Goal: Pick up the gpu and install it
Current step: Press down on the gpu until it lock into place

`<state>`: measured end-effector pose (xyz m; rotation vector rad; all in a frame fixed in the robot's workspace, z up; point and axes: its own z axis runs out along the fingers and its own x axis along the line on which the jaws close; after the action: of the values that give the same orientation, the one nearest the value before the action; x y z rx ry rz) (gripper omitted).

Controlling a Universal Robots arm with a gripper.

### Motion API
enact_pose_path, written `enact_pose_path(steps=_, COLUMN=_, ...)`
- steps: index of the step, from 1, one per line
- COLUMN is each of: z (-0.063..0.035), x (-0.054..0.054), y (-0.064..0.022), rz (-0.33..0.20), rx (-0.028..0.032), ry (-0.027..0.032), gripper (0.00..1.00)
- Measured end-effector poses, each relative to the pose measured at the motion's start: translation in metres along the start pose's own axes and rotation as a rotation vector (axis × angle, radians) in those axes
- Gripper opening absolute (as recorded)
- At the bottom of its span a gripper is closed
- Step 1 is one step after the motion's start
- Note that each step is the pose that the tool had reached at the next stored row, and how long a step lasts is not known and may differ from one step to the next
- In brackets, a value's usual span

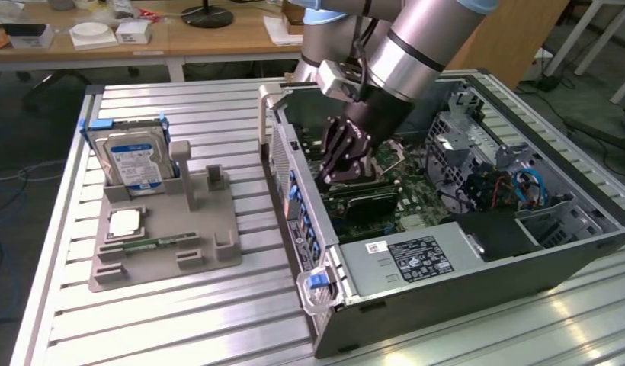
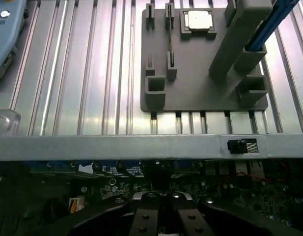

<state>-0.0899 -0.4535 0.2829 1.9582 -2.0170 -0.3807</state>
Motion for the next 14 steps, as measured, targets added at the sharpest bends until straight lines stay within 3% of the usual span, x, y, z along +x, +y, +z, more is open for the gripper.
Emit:
enact_pose_path(steps=12, z=0.0017, x=0.0001, y=0.0026, rz=0.0, rx=-0.0012, ry=0.0001, gripper=0.1)
enact_pose_path(steps=14, z=0.003, x=0.0, y=0.0024, rz=0.0, rx=-0.0053, ry=0.0005, gripper=0.1)
